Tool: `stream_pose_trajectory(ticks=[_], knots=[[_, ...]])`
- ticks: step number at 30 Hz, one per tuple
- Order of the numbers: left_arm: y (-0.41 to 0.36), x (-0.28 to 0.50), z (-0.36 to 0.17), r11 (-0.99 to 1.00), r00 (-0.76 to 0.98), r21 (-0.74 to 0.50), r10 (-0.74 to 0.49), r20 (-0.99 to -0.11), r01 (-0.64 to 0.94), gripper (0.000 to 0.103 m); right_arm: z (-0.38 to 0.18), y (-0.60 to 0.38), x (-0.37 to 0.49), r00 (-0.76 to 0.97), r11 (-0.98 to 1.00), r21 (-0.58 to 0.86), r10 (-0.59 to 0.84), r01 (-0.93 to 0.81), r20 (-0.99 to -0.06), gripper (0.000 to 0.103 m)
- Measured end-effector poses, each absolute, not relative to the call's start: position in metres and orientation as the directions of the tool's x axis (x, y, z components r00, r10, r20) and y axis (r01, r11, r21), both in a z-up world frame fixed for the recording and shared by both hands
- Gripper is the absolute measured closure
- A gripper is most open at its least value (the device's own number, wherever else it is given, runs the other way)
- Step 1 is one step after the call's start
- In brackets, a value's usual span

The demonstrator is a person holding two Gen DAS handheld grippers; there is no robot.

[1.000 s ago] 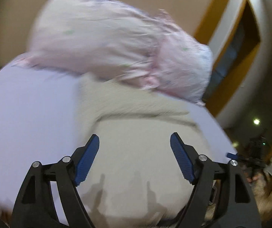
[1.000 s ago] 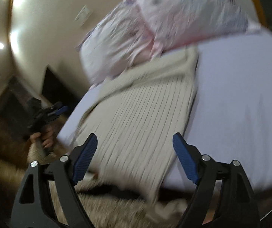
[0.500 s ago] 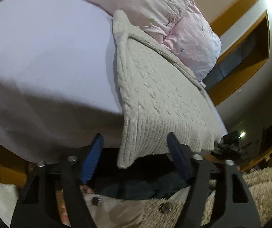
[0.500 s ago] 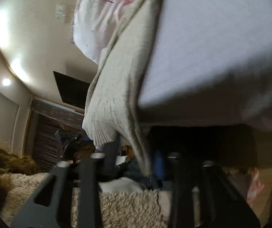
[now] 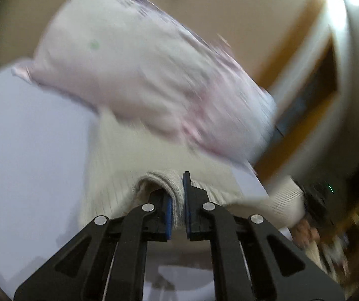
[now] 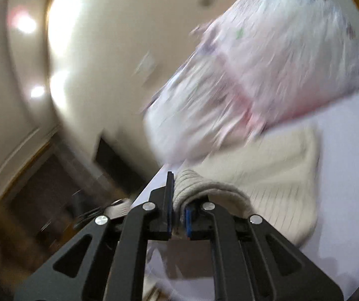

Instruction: Fold small clothes

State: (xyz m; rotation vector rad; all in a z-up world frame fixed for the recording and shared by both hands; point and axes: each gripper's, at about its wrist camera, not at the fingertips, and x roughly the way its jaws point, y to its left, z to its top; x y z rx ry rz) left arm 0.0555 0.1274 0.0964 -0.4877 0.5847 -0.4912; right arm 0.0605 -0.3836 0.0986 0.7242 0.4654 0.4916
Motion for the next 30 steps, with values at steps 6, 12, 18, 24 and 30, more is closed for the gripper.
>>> stream_pose_trajectory(ticks=[6,12,18,24,30], knots=[[0.095,0.218,0.058,0.883,0.704,-0.466,-0.361,-0.612,0.047,0.096,0.023,-0.405,0.181,0.775,0.689,0.705,0.349,0.168,-0.526,0.096],[0.110,0.228,0.029,0.834,0.633,-0.552,-0.422,-0.649,-0.010,0.070,0.009,-0.405,0.198,0.787,0.694,0.674,0.257,0.255,-0.562,0.055],[0.153,0.189,0.045,0.849,0.709,-0.527,-0.348,-0.613,-0.038,0.011,0.028,-0.419,0.180,0.893,0.710,0.691,0.213,0.137,-0.396,0.002],[0.153,0.197,0.010,0.835,0.574,-0.549,-0.428,-0.698,-0.045,0.035,0.019,-0.424,0.204,0.872,0.657,0.741,0.275,0.138,-0.406,0.002],[0.133,0.196,-0.004,0.788,0.559,-0.615,-0.497,-0.664,-0.030,0.072,0.018,-0.425,0.179,0.858,0.655,0.750,0.330,0.091,-0.393,0.002]])
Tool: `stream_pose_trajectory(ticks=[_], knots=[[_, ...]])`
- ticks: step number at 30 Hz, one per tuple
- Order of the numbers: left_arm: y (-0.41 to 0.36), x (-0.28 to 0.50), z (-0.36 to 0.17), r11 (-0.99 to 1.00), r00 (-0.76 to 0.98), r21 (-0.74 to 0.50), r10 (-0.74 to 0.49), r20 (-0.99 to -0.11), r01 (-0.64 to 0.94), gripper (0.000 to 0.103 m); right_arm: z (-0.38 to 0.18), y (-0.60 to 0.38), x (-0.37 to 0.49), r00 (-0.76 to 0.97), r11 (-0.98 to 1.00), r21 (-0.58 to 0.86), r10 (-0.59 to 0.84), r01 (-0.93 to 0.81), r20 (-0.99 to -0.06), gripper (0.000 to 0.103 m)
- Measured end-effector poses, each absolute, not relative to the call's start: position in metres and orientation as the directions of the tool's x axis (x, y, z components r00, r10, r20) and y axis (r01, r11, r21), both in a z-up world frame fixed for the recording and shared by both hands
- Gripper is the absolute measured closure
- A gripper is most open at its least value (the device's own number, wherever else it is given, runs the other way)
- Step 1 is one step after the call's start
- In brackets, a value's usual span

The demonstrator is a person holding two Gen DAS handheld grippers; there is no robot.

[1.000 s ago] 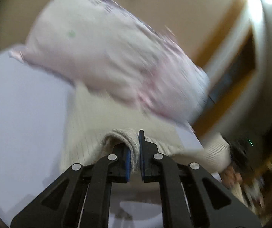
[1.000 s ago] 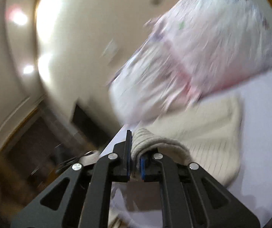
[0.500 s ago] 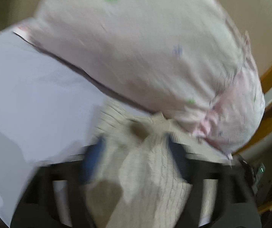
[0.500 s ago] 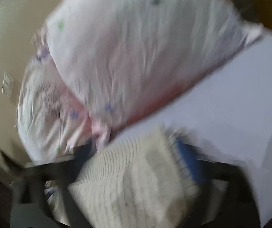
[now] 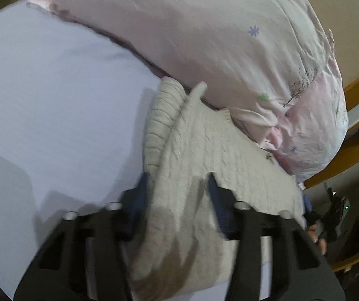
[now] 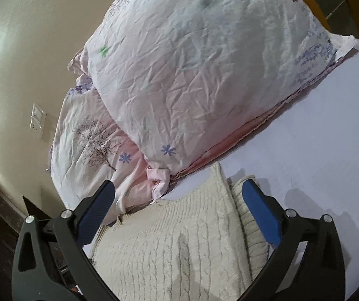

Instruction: Fold small clothes

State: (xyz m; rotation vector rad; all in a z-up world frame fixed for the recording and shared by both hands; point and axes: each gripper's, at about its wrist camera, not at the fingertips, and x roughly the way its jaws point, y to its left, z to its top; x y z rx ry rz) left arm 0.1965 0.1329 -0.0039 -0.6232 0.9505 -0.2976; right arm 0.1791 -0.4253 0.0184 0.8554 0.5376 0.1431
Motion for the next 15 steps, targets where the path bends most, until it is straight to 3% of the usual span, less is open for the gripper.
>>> stream_pose_trajectory(ticks=[1,4,9,12,15], knots=[[0.129,0.197,-0.007,0.770,0.540,-0.637,-0.521,-0.661,-0.036,0.084,0.018,-0.426,0.179,0.854,0.648,0.757,0.345,0.084,-0.390,0.002],[0.120,0.193,0.006,0.714,0.554,-0.700,-0.574,-0.603,-0.022,0.086,0.020,-0.432,0.179,0.847,0.621,0.781,0.382,0.061,-0.370,0.002],[0.043,0.194,0.080,0.576,0.533,-0.791,-0.745,-0.401,0.208,0.087,0.032,-0.454,0.169,0.870,0.609,0.793,0.373,0.034,-0.324,0.002],[-0.049,0.213,0.094,0.423,0.390,-0.851,-0.873,-0.292,0.311,0.086,0.030,-0.471,0.161,0.877,0.611,0.789,0.345,0.059,-0.333,0.002],[-0.143,0.242,0.063,0.246,0.170,-0.942,-0.963,-0.210,0.230,0.079,0.018,-0.494,0.156,0.869,0.573,0.811,0.338,0.115,-0.362,0.002]])
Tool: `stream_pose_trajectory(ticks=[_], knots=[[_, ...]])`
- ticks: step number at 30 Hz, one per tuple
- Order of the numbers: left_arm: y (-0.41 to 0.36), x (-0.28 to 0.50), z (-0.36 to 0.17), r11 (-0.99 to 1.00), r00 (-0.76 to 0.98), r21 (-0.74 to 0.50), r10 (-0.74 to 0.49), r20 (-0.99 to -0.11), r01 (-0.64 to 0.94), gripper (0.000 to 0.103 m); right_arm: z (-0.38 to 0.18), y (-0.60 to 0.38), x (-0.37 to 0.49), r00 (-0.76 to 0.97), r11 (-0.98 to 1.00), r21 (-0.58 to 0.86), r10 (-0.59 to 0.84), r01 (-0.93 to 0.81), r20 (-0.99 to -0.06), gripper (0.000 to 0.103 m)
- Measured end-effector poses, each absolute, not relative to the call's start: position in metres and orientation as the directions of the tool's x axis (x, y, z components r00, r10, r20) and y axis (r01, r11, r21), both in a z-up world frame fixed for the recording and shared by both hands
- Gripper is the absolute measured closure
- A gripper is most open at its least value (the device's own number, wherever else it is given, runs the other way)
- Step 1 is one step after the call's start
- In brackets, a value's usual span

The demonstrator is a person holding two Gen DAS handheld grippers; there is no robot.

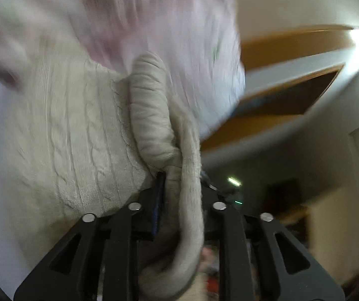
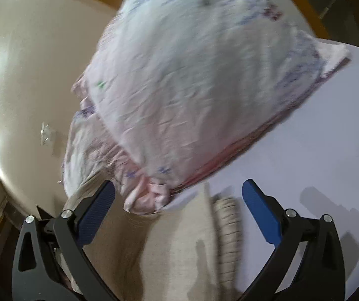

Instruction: Fold small clothes

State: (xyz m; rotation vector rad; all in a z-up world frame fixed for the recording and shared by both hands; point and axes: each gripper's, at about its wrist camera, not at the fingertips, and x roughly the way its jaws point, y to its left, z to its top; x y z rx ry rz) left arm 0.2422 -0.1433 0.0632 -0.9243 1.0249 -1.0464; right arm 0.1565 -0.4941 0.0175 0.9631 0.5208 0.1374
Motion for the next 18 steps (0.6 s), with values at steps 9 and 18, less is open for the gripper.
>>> stream_pose_trajectory(ticks=[9,18], knots=[[-0.143,0.226,0.088,0.522,0.314,-0.755,-0.850,-0.422,0.396,0.043,-0.005,-0.497,0.176,0.736,0.539,0.824,0.484,0.177,-0.474,0.002],[-0.111,0.211,0.056,0.824,0.452,-0.470,-0.566,-0.689,0.316,0.027,-0.022,-0.458,0.193,0.575,0.656,0.732,0.532,0.184,-0.621,0.023]])
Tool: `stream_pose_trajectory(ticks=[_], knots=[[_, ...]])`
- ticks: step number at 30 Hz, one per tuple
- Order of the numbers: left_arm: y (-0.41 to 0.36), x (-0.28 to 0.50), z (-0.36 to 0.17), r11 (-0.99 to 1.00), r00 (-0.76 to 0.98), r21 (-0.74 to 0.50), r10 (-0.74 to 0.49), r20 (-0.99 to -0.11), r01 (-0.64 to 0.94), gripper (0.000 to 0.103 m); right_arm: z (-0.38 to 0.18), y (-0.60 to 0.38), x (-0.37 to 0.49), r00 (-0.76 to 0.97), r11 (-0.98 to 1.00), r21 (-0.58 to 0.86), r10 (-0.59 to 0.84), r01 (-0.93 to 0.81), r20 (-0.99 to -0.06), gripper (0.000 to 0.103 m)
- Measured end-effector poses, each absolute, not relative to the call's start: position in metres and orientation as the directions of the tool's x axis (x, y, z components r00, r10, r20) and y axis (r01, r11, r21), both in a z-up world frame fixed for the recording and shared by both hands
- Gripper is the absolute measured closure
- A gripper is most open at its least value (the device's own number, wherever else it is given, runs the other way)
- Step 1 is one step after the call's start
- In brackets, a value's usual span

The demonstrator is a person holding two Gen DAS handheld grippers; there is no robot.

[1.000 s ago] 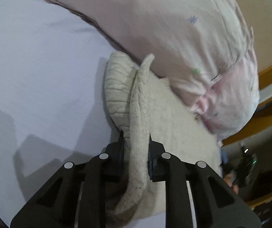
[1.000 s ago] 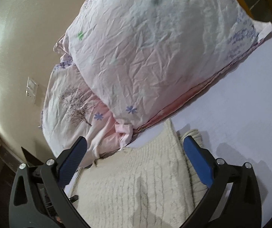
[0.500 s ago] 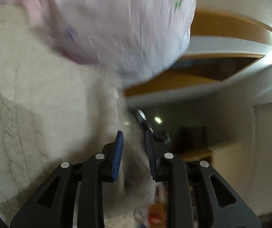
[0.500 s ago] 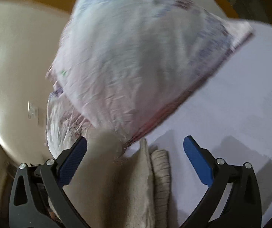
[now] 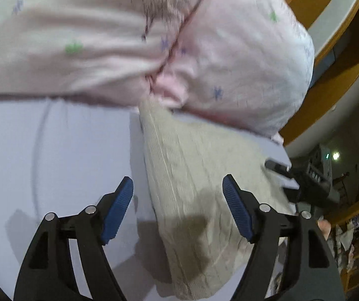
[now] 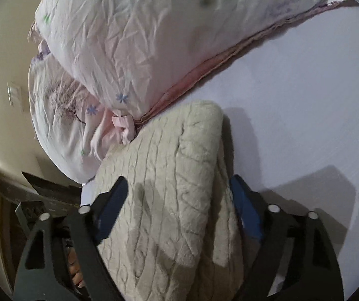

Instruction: Fold small clothes

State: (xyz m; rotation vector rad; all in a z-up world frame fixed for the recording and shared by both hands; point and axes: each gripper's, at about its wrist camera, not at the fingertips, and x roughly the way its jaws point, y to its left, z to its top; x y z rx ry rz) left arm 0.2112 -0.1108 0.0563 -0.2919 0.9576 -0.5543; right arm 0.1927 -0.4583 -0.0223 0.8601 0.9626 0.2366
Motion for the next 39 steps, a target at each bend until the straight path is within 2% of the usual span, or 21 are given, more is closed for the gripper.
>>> stream_pose_trajectory(ticks=[4,7,9,10,11,12,15,18,22,24,25,26,27,29,30,31,32,33,35,37,39], knots=[[-0.120,0.202,0.036,0.847,0.434,-0.434,-0.531,-0.728,0.308,0.015,-0.024,-0.457,0.189,0.584,0.656,0.733,0.529,0.178,-0.615,0.028],[-0.121,0.200,0.028,0.840,0.432,-0.465,-0.543,-0.720,0.279,0.012,-0.024,-0.452,0.187,0.585,0.673,0.719,0.519,0.171,-0.624,0.031],[-0.120,0.203,0.017,0.815,0.422,-0.519,-0.579,-0.698,0.259,0.012,-0.024,-0.443,0.185,0.575,0.702,0.692,0.502,0.165,-0.646,0.039],[-0.120,0.202,0.016,0.811,0.431,-0.519,-0.584,-0.688,0.270,0.012,-0.025,-0.443,0.184,0.574,0.700,0.696,0.507,0.161,-0.643,0.051],[-0.119,0.200,0.015,0.806,0.427,-0.515,-0.592,-0.684,0.293,0.016,-0.029,-0.443,0.184,0.578,0.661,0.734,0.543,0.152,-0.609,0.061],[-0.121,0.200,0.013,0.784,0.404,-0.535,-0.621,-0.672,0.315,0.039,-0.032,-0.444,0.182,0.587,0.624,0.766,0.565,0.157,-0.580,0.064],[-0.110,0.200,0.010,0.739,0.373,-0.591,-0.674,-0.637,0.325,0.059,-0.031,-0.441,0.181,0.602,0.555,0.820,0.610,0.139,-0.515,0.070],[-0.083,0.193,0.016,0.736,0.393,-0.597,-0.676,-0.623,0.320,0.063,-0.018,-0.416,0.191,0.570,0.533,0.845,0.680,0.048,-0.461,0.073],[-0.042,0.187,0.030,0.821,0.521,-0.483,-0.569,-0.636,0.305,0.060,-0.007,-0.360,0.227,0.520,0.644,0.765,0.659,-0.016,-0.544,0.074],[-0.032,0.192,0.027,0.864,0.554,-0.424,-0.501,-0.665,0.273,0.056,-0.008,-0.338,0.244,0.532,0.748,0.664,0.556,0.015,-0.638,0.071],[-0.028,0.192,0.023,0.871,0.551,-0.417,-0.487,-0.677,0.258,0.052,-0.006,-0.335,0.244,0.548,0.786,0.618,0.503,0.031,-0.668,0.065],[-0.025,0.190,0.023,0.871,0.554,-0.420,-0.487,-0.675,0.254,0.050,0.005,-0.333,0.238,0.600,0.851,0.521,0.387,0.060,-0.701,0.060],[-0.022,0.181,0.027,0.881,0.582,-0.400,-0.468,-0.665,0.251,0.046,0.018,-0.334,0.226,0.659,0.902,0.419,0.254,0.103,-0.708,0.059],[-0.019,0.167,0.037,0.917,0.630,-0.317,-0.398,-0.666,0.244,0.037,0.041,-0.338,0.199,0.731,0.937,0.304,0.085,0.174,-0.678,0.048],[-0.018,0.160,0.040,0.932,0.644,-0.277,-0.361,-0.674,0.233,0.027,0.050,-0.342,0.185,0.753,0.932,0.322,0.091,0.166,-0.651,0.045],[-0.018,0.154,0.043,0.943,0.655,-0.245,-0.332,-0.679,0.223,0.019,0.057,-0.345,0.167,0.772,0.918,0.381,0.162,0.111,-0.615,0.034],[-0.017,0.141,0.044,0.957,0.668,-0.200,-0.289,-0.686,0.209,0.016,0.060,-0.347,0.156,0.773,0.907,0.413,0.207,0.077,-0.599,0.016],[-0.013,0.132,0.044,0.966,0.671,-0.169,-0.258,-0.695,0.197,0.009,0.062,-0.346,0.144,0.770,0.904,0.425,0.231,0.057,-0.595,0.004],[-0.014,0.117,0.040,0.982,0.668,-0.095,-0.180,-0.722,0.161,0.002,0.063,-0.336,0.117,0.763,0.928,0.369,0.199,0.056,-0.615,0.002],[-0.015,0.103,0.033,0.989,0.659,-0.047,-0.130,-0.741,0.141,0.001,0.057,-0.313,0.097,0.728,0.967,0.227,0.076,0.112,-0.682,0.002],[-0.015,0.091,0.026,0.990,0.645,-0.045,-0.124,-0.754,0.137,0.001,0.047,-0.303,0.079,0.703,0.979,0.160,0.027,0.123,-0.710,0.002]])
